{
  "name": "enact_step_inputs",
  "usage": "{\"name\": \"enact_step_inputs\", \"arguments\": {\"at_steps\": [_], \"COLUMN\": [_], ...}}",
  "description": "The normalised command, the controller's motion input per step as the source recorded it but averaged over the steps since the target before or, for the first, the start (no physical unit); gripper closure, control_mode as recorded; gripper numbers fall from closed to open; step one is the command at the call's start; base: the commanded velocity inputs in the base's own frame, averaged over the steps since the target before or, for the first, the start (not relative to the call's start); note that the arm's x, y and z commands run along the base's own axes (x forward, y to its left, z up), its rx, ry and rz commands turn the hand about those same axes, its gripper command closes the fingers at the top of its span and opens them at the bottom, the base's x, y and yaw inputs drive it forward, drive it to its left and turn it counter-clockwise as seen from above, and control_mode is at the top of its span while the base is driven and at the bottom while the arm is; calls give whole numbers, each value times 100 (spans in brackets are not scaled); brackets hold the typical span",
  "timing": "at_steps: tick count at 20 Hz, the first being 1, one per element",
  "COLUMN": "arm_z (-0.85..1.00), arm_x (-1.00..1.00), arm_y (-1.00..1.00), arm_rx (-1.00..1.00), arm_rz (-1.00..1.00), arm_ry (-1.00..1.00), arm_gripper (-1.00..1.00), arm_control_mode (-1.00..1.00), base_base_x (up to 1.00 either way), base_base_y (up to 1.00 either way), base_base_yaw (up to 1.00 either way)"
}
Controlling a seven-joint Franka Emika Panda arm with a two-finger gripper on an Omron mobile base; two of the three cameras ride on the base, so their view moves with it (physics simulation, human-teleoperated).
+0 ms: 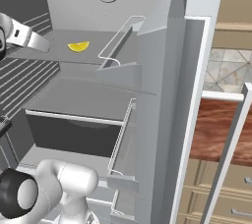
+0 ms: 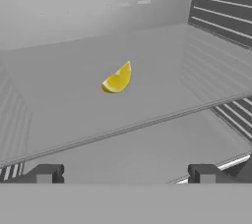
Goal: There is a bowl on the dining counter. Grab a lemon wedge from the fridge and place it in the bowl. Then get the liquor bottle and glass cup from the cabinet and place them next to the bowl.
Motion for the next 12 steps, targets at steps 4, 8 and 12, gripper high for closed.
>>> {"name": "enact_step_inputs", "arguments": {"at_steps": [4, 8, 12], "arm_z": [-21, -37, -29], "arm_x": [33, 28, 32], "arm_y": [-6, -11, -18], "arm_rx": [0, 0, 0], "arm_rz": [8, 7, 3], "arm_ry": [0, 0, 0], "arm_gripper": [-100, -100, -100], "arm_control_mode": [-100, -100, -100], "base_base_x": [0, 0, 0], "base_base_y": [0, 0, 0], "base_base_yaw": [0, 0, 0]}}
